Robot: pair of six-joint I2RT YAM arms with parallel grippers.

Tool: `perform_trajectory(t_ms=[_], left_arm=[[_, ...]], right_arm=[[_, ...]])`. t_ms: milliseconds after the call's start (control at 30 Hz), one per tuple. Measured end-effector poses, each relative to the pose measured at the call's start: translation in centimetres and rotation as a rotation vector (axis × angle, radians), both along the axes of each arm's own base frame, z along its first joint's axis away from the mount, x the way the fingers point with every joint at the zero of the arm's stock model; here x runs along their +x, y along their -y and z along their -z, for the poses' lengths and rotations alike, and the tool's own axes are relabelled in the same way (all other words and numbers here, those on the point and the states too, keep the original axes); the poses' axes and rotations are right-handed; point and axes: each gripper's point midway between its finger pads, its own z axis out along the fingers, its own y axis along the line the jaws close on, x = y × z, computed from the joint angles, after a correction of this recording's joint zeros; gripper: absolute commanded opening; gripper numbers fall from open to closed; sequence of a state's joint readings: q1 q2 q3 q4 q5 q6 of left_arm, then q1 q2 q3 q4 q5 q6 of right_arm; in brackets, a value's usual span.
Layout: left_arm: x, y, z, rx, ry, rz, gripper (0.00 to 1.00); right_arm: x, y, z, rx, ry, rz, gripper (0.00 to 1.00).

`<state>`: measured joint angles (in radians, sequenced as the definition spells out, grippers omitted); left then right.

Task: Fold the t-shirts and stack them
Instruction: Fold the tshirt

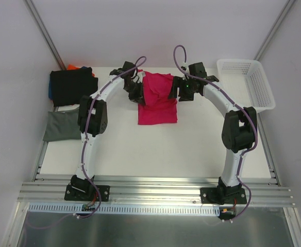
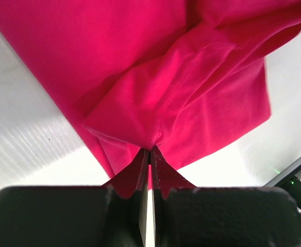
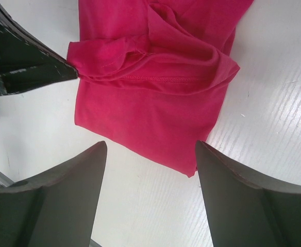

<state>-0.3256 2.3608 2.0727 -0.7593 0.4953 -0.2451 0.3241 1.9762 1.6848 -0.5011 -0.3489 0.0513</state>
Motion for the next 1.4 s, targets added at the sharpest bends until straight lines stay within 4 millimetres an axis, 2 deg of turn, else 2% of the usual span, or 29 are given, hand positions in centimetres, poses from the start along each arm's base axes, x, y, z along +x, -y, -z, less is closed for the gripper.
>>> perform_trajectory(t_ms=[200,300,400,433,467,500,533,567,633,667,800,1067,1133,1233,1300,1400], left_arm=[[2.2,0.6,-2.4,-0.024,0.099,0.003,0.02],[2.4,0.6,-2.2,-0.020,0.108,0.006,0.04],[2.9,0.3,-1.1,0.007,0.110,0.002,0.09],[3.1,0.2,-0.7,0.016,0.112,-0.002,0.25],[3.3,0.1,-0.3,0.029,0.113,-0.006,0.26],[3.6,-0.1,0.2,0.044,0.112,-0.016,0.32],[3.8,-0.3,0.7,0.061,0.116,-0.023,0.47],[4.1,-0.6,1.2,0.081,0.119,-0.030,0.77],[4.3,-1.1,1.9,0.112,0.114,-0.057,0.95],[4.5,-1.3,2.1,0.127,0.118,-0.065,0.99],[5.2,-1.9,1.9,0.161,0.139,-0.098,0.99],[6.4,-2.9,0.2,0.211,0.204,-0.140,0.99],[6.1,-3.7,-1.0,0.225,0.219,-0.156,0.99],[5.9,-4.7,-3.9,0.229,0.260,-0.181,0.99],[6.2,-5.7,-6.5,0.222,0.306,-0.209,0.99],[6.9,-8.6,-10.4,0.223,0.381,-0.273,0.99]], right_arm=[[0.0,0.0,0.0,0.000,0.001,0.000,0.73],[0.0,0.0,0.0,-0.001,0.001,-0.001,0.73],[-0.1,-0.1,0.1,-0.002,0.001,-0.004,0.73],[-0.1,-0.1,0.1,-0.003,0.000,-0.005,0.73],[-0.2,-0.2,0.3,-0.005,0.000,-0.006,0.73],[-0.3,-0.2,0.5,-0.007,-0.003,-0.008,0.73],[-0.4,-0.3,0.6,-0.009,-0.007,-0.010,0.73],[-0.6,-0.3,0.9,-0.013,-0.011,-0.011,0.73],[-0.9,-0.4,1.2,-0.019,-0.019,-0.014,0.73],[-1.0,-0.4,1.4,-0.023,-0.021,-0.017,0.74],[-1.2,-0.6,1.7,-0.034,-0.022,-0.023,0.74],[-1.8,-1.9,1.6,-0.023,-0.021,-0.051,0.74],[-2.1,-2.7,1.3,-0.007,-0.024,-0.063,0.74],[-2.0,-4.6,0.7,0.024,-0.016,-0.088,0.74],[-1.7,-6.1,0.4,0.046,-0.004,-0.110,0.74],[-1.7,-8.5,1.0,0.064,-0.006,-0.148,0.74]])
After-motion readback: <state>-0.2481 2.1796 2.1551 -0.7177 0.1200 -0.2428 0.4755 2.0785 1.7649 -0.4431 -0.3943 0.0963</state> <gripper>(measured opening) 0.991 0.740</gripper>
